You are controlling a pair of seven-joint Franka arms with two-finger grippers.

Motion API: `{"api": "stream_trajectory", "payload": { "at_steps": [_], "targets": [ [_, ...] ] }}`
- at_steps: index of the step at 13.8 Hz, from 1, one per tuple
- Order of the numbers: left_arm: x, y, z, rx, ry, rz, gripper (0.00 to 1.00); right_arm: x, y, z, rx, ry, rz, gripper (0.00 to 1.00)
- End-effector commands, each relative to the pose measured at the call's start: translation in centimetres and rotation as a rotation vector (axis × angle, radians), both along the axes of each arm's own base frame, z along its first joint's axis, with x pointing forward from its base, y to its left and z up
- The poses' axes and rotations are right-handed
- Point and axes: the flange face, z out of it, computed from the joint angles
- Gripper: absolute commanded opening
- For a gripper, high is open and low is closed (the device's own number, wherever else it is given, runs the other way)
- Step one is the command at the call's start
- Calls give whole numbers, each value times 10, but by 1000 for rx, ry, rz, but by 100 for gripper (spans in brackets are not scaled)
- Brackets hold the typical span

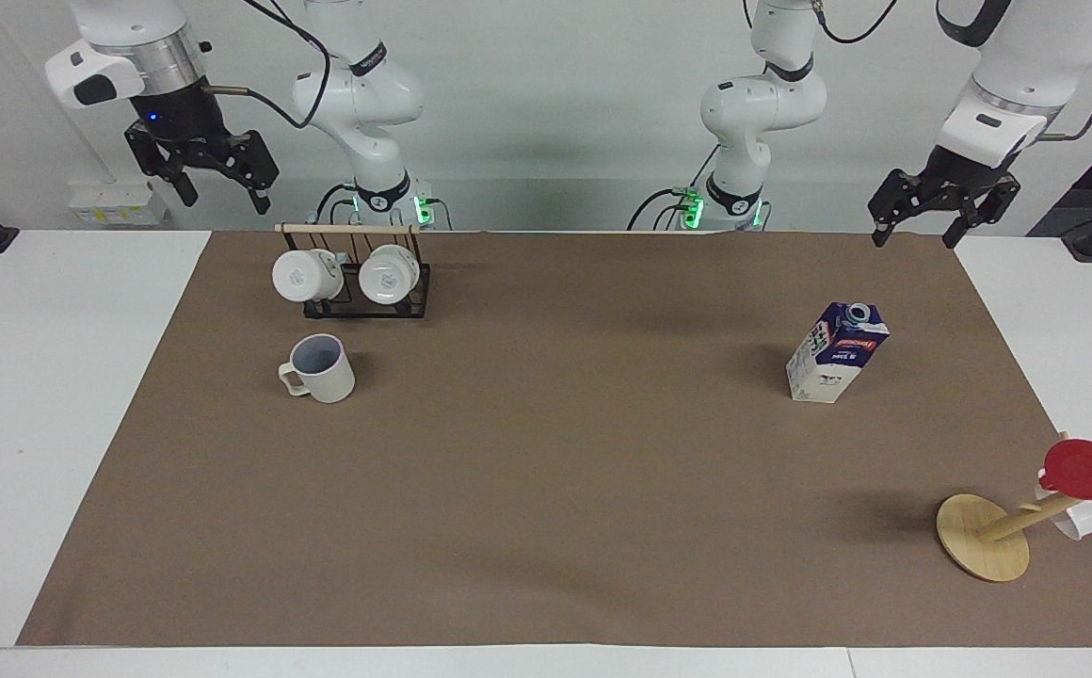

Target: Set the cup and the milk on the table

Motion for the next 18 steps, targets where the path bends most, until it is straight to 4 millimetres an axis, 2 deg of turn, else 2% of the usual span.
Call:
{"api": "stream_trajectory", "payload": {
  "at_steps": [1,18],
  "targets": [
    [-1,3,3,14,6,9,100,-2,0,0,4,0,-19,100],
    [-1,2,3,14,6,8,100,-13,0,-7,17,25,-18,100]
  ]
}}
